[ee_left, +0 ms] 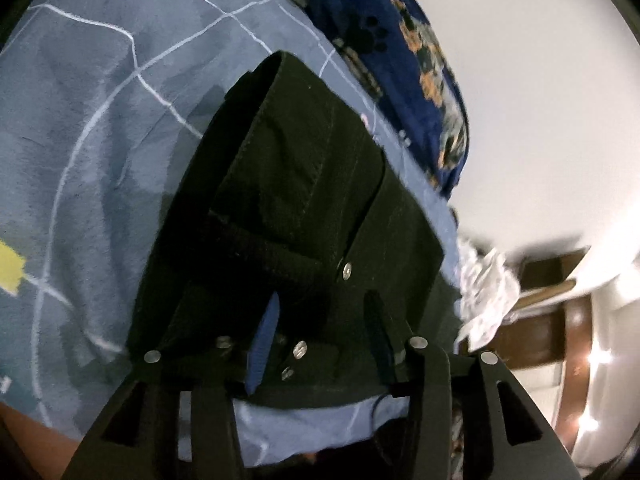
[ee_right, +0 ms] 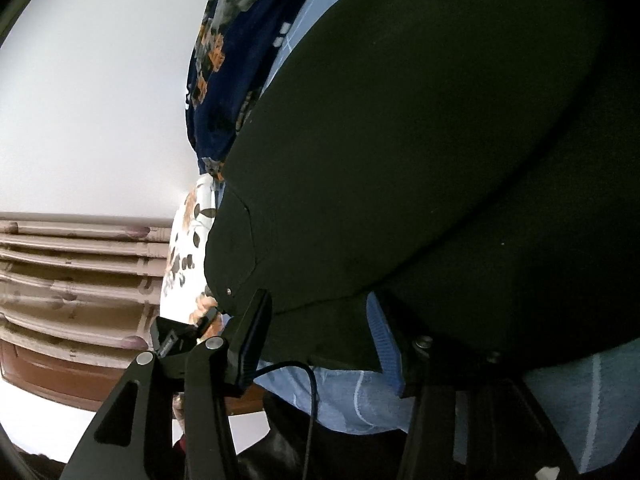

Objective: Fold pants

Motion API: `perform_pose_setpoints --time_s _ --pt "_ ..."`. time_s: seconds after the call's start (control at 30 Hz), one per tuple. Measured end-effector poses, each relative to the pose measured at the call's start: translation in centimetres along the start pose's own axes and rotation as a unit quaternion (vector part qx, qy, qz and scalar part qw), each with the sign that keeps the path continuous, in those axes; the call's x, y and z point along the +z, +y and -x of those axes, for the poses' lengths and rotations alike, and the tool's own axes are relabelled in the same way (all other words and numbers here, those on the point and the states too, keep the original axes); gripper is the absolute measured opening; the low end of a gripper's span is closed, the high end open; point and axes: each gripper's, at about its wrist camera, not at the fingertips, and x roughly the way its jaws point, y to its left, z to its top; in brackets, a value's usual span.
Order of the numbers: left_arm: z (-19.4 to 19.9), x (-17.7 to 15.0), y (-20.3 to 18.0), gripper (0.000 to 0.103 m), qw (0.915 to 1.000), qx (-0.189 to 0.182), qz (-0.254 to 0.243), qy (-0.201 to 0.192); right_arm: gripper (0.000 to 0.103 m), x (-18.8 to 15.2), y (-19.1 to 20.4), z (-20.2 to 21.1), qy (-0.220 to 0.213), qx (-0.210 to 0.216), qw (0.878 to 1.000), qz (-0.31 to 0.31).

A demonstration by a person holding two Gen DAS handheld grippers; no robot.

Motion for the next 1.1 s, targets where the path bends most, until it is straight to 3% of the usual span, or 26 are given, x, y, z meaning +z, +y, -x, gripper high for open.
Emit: perform_pose_setpoints --time_s 0.13,0.27,0.4,0.53,0.67,0.77,1.1 --pt "0.5 -0.1 -0.6 0.044 0.9994 -0.013 -0.011 -0.03 0.05 0.1 -0.2 0.8 -0.011 -0.001 1.0 -0.005" --pt "0.8 0.1 -2.0 0.008 0.9982 -0.008 -0.04 -0.044 0.055 0.5 -1.1 2.8 -0.042 -0.001 0.999 -0.021" --pt "0.2 0.2 -4.1 0.008 0.997 -0.015 -0.068 -0.034 0.058 0.5 -2.3 3.9 -0.052 0.015 0.997 -0.048" --pt "0.4 -0.7 -4.7 0.008 0.9968 -0.024 -0.073 -0.021 0.071 -0.1 -1.6 3.4 -0.036 0.011 0.999 -0.035" --pt "0.4 -1.0 -2.5 0.019 0.9996 -0.013 -0.02 -0.016 0.081 0.0 -0.7 2.7 -0.042 0.004 0.999 -0.022" --pt "0.6 -1.1 -0.3 0.019 0.9989 -0.011 0.035 -0.03 0.1 0.2 0.5 1.9 -0.046 -0.002 0.999 -0.018" --pt "-1.4 -1.1 0.3 0.028 0.9989 -0.007 0.043 -0.02 0.101 0.4 1.7 0.3 -0.058 -0.03 0.997 -0.046"
